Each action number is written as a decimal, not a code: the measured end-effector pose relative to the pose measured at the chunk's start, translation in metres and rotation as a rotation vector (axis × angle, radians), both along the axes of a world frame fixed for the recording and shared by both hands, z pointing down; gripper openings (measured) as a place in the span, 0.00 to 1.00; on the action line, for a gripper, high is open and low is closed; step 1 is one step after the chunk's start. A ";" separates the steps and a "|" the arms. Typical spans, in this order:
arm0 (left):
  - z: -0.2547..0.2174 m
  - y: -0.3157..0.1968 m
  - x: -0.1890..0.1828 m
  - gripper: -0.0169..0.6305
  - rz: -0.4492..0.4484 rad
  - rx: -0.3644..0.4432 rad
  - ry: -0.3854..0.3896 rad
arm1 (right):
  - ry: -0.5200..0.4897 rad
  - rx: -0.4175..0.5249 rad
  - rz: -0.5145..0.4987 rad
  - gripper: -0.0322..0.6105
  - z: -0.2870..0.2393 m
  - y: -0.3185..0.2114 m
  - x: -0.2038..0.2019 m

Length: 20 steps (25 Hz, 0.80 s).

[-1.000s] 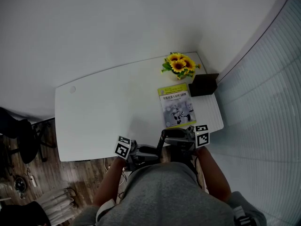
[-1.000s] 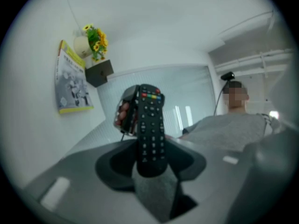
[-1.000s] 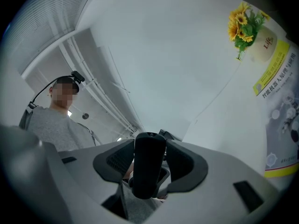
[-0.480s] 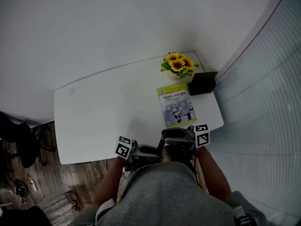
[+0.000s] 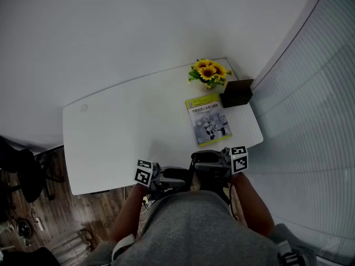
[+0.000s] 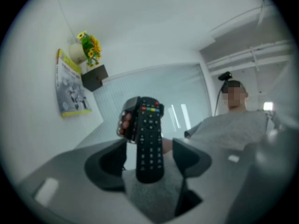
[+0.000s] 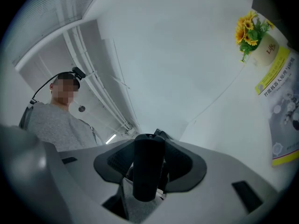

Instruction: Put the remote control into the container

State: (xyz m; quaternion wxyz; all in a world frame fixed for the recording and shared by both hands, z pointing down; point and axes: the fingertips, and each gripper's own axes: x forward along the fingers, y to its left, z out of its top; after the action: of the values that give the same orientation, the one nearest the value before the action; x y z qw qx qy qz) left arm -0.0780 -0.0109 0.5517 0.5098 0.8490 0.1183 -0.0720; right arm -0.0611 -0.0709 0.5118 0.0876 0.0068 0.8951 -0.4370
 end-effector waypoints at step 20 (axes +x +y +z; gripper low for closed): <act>-0.025 -0.004 -0.041 0.02 -0.160 0.081 0.022 | -0.017 0.065 0.351 0.38 -0.027 -0.033 0.071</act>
State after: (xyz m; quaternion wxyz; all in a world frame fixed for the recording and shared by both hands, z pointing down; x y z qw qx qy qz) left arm -0.1185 -0.0151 0.5265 0.4665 0.8749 0.0586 -0.1166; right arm 0.0103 -0.1036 0.4843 0.1700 -0.1431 0.8954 -0.3859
